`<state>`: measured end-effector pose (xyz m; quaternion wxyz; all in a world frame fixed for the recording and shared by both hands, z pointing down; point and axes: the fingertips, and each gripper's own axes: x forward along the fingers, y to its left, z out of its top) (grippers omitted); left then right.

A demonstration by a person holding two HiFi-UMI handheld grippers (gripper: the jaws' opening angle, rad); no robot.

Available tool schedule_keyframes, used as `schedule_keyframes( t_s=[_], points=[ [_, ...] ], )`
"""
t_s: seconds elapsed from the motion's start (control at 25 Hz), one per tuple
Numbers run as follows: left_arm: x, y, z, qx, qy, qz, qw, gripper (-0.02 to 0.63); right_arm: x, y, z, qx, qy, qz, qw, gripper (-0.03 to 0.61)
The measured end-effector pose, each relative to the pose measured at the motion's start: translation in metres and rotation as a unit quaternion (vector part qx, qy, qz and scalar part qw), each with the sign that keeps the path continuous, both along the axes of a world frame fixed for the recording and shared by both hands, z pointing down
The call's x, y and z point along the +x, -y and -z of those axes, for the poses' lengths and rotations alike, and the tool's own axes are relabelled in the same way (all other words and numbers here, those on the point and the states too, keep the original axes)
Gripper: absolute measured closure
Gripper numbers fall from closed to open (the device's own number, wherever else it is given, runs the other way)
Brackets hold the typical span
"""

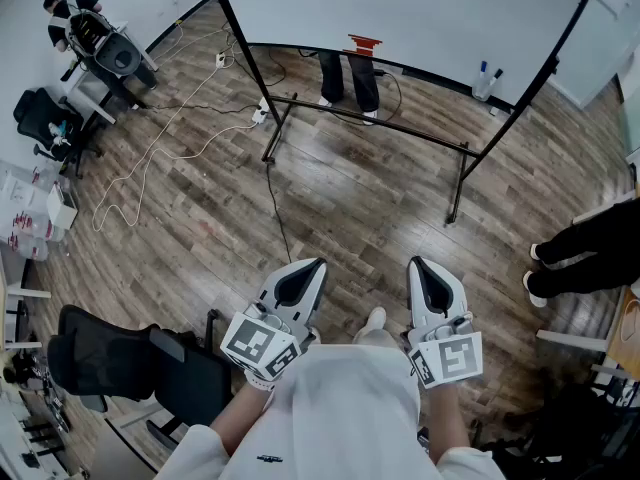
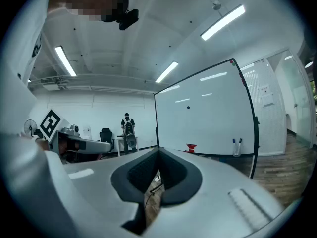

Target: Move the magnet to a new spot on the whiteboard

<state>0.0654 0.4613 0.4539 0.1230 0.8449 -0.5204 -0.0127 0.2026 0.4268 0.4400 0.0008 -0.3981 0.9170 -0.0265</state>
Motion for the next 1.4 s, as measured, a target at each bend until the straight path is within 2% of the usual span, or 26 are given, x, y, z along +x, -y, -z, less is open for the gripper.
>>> schedule_keyframes(
  t_s=[0.16,0.28,0.4,0.56,0.68,0.76,1.0,1.12,1.28,1.4],
  points=[
    [0.020,0.017,-0.004,-0.009,0.000,0.007,0.9999,0.607,0.019,0.012,-0.004,-0.007,-0.007,0.001,1.000,0.569],
    [0.036,0.025,-0.007,-0.009,0.010,0.013,0.9998,0.607,0.032,0.019,-0.002,-0.020,0.012,0.000,1.000,0.569],
    [0.046,0.037,0.005,0.024,0.030,0.027,0.9989,0.607,0.042,0.028,-0.004,-0.033,0.016,0.013,0.999,0.569],
    [0.056,0.049,0.013,0.050,0.033,0.038,0.9975,0.607,0.057,0.039,-0.007,-0.035,0.015,0.031,0.999,0.569],
    [0.065,0.057,0.006,0.030,0.023,0.016,0.9992,0.607,0.064,0.051,-0.009,-0.035,0.023,0.030,0.999,0.569],
    [0.067,0.062,-0.002,0.013,0.036,0.015,0.9992,0.607,0.066,0.060,-0.008,-0.033,0.025,0.027,0.999,0.569],
    [0.041,0.097,-0.011,-0.010,0.025,0.034,0.9991,0.607,0.042,0.094,-0.009,-0.026,0.007,0.034,0.999,0.569],
    [0.028,0.128,-0.022,-0.027,0.027,0.024,0.9990,0.607,0.025,0.123,-0.014,-0.025,-0.004,0.041,0.999,0.569],
    [-0.006,0.185,-0.037,-0.040,0.027,0.008,0.9988,0.607,-0.012,0.182,-0.023,-0.019,-0.017,0.058,0.998,0.569],
    [-0.038,0.245,-0.042,-0.048,0.022,-0.003,0.9986,0.607,-0.039,0.244,-0.026,-0.026,-0.010,0.035,0.999,0.569]
  ],
)
